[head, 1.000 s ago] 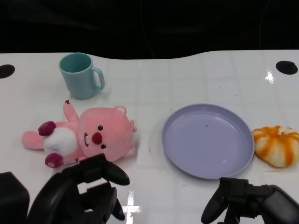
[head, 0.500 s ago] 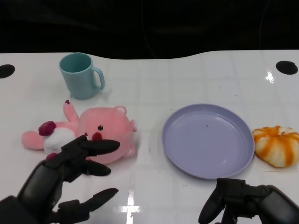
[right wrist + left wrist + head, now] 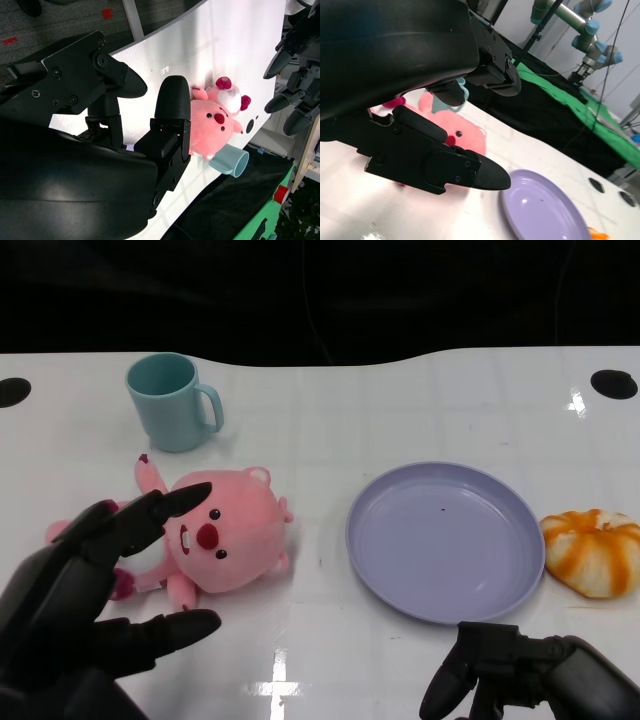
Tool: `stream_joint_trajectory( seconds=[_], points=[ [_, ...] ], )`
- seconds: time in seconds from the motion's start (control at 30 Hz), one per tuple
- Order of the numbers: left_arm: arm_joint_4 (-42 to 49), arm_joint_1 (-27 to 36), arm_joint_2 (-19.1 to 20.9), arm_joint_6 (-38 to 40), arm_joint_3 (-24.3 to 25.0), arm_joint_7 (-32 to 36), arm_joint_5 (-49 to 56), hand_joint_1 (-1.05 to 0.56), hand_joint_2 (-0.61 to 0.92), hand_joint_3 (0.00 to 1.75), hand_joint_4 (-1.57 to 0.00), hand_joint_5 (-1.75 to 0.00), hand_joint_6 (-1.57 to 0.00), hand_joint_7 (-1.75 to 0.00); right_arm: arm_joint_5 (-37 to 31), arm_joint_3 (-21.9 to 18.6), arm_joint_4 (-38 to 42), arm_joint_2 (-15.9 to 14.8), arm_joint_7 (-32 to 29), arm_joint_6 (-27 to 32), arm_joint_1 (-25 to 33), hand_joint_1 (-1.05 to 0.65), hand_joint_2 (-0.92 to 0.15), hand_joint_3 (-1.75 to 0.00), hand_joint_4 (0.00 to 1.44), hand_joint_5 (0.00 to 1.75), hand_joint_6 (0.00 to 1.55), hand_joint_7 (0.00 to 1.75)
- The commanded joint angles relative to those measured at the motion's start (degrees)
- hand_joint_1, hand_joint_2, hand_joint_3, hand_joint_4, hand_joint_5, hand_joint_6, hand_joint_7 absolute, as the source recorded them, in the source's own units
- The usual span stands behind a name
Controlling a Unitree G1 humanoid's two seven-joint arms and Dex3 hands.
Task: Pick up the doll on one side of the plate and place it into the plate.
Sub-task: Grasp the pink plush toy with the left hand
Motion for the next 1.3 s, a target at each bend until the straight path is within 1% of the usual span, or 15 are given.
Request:
stream_joint_trajectory(
  seconds=[0.03, 0.1, 0.17, 0.3, 0.47, 0.6, 0.77, 1.0, 1.1, 1.3],
  points=[
    [-1.15, -1.80, 2.91, 1.73, 1.00, -1.02, 2.94, -0.66, 0.92, 0.10, 0.00, -0.68, -0.28, -0.11, 0.19, -0.28, -0.34, -0.08, -0.28, 0.06, -0.30, -0.06, -0.57, -1.03, 0.66, 1.52, 0.64, 1.21],
    [-0.89, -2.97, 4.36, 2.75, 0.63, -1.48, 5.67, -0.65, 0.92, 0.07, 0.00, -0.59, -0.28, -0.09, -0.01, -0.27, -0.51, -0.21, -0.28, 0.40, -0.26, -0.07, -0.57, -1.03, 0.66, 1.52, 0.64, 1.21],
    [-0.31, -4.39, 5.58, 3.52, 0.03, -1.51, 8.88, -0.65, 0.91, 0.05, 0.00, -0.55, -0.29, -0.08, -0.11, -0.24, -0.63, -0.20, -0.34, 0.66, -0.23, -0.07, -0.57, -1.03, 0.66, 1.52, 0.64, 1.20],
    [0.91, -6.94, 7.62, 5.11, -1.33, -1.52, 15.46, -0.67, 0.91, 0.03, 0.00, -0.54, -0.31, -0.07, -0.13, -0.20, -0.52, -0.16, -0.39, 0.23, -0.24, -0.07, -0.57, -1.02, 0.66, 1.52, 0.64, 1.20],
    [2.72, -11.08, 9.10, 9.75, -3.48, -4.79, 21.15, -0.68, 0.92, 0.02, 0.00, -0.54, -0.28, -0.04, -0.20, -0.08, -0.85, -0.13, -0.42, 0.94, -0.29, -0.07, -0.57, -1.02, 0.65, 1.53, 0.64, 1.20],
    [7.80, -15.94, 10.35, 11.89, -6.74, -6.40, 25.77, -0.70, 0.92, 0.04, -0.01, -0.54, -0.27, -0.02, -0.32, 0.16, -1.11, -0.12, -0.58, 1.15, -0.14, -0.08, -0.57, -1.03, 0.65, 1.53, 0.64, 1.20],
    [14.90, -20.54, 11.23, 11.81, -9.97, -6.19, 28.66, -0.71, 0.92, 0.04, -0.02, -0.54, -0.27, -0.02, -0.77, 0.54, -1.68, -0.03, -0.88, 1.49, 0.13, -0.08, -0.57, -1.03, 0.65, 1.52, 0.64, 1.20],
    [26.14, -26.08, 12.05, 9.60, -13.95, -4.08, 29.68, -0.71, 0.92, 0.02, -0.04, -0.51, -0.30, -0.02, -0.59, 0.60, -2.20, 0.23, -0.86, 1.67, 0.50, -0.09, -0.57, -1.04, 0.66, 1.52, 0.64, 1.20],
    [29.44, -28.20, 12.11, 9.81, -15.33, -4.72, 29.69, -0.71, 0.92, 0.02, -0.04, -0.48, -0.29, -0.01, -0.74, 0.65, -2.43, 0.19, -0.88, 1.67, 0.59, -0.09, -0.57, -1.03, 0.66, 1.52, 0.64, 1.20],
    [37.43, -32.78, 11.48, 9.76, -18.61, -3.96, 29.68, -0.71, 0.92, 0.03, -0.06, -0.46, -0.30, -0.01, -1.09, 0.85, -2.92, 0.13, -1.02, 2.03, 0.85, -0.10, -0.57, -1.03, 0.66, 1.52, 0.64, 1.20]
  ],
)
